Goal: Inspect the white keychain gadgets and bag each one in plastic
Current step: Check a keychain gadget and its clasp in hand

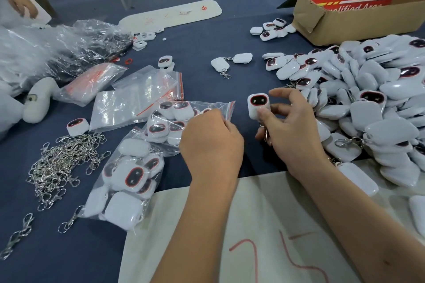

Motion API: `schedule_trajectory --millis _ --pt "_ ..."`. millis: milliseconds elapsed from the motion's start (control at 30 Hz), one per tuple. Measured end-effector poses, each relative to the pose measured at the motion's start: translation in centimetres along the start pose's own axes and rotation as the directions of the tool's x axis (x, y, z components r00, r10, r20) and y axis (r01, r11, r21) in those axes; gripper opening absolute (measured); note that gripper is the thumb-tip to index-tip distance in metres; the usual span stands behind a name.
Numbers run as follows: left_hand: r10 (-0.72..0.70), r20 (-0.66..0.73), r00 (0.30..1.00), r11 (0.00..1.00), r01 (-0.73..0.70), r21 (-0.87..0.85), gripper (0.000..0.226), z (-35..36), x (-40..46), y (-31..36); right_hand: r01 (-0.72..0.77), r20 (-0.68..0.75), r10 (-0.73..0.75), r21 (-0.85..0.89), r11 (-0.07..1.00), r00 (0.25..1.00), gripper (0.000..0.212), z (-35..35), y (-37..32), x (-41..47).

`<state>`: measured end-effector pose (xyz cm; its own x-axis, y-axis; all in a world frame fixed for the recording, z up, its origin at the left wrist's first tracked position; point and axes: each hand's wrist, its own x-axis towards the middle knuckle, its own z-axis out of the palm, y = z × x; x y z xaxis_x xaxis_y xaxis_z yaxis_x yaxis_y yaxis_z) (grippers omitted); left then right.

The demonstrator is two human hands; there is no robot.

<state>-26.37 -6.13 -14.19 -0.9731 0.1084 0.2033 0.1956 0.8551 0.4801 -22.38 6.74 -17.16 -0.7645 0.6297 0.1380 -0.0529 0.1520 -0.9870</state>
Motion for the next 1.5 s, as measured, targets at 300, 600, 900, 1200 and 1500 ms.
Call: schedule_trajectory --millis 300,600,900,1200,1500 --pt "0.013 -0.141 0.990 0.966 -0.049 -0.253 0.023 0.2 -0.5 0.3 0.122 0.149 -0.108 -0.086 0.989 0.983 0.017 0.0 -0.6 -0.1" --pt "0.040 -0.157 0.987 0.919 -0.098 -0.382 0.012 0.7 -1.7 1.7 0.090 0.041 -0.087 -0.074 0.993 0.995 0.016 -0.3 -0.3 0.1" --pt "0.144 -0.046 0.989 0.986 -0.147 -0.081 0.018 1.0 -2.3 2.2 0.041 -0.112 -0.045 -0.041 0.998 0.993 0.012 -0.2 0.2 0.3" --pt "0.018 0.022 1.000 0.966 -0.011 -0.257 0.026 0.4 -0.3 0.8 -0.003 -0.067 0.007 0.059 0.998 0.998 0.023 -0.2 0.0 0.1" --pt "-0.099 -0.032 0.995 0.866 0.071 -0.495 0.027 0.1 0.5 0.1 0.151 0.126 -0.129 -0.192 0.970 0.984 0.023 0.2 -0.6 -0.4"
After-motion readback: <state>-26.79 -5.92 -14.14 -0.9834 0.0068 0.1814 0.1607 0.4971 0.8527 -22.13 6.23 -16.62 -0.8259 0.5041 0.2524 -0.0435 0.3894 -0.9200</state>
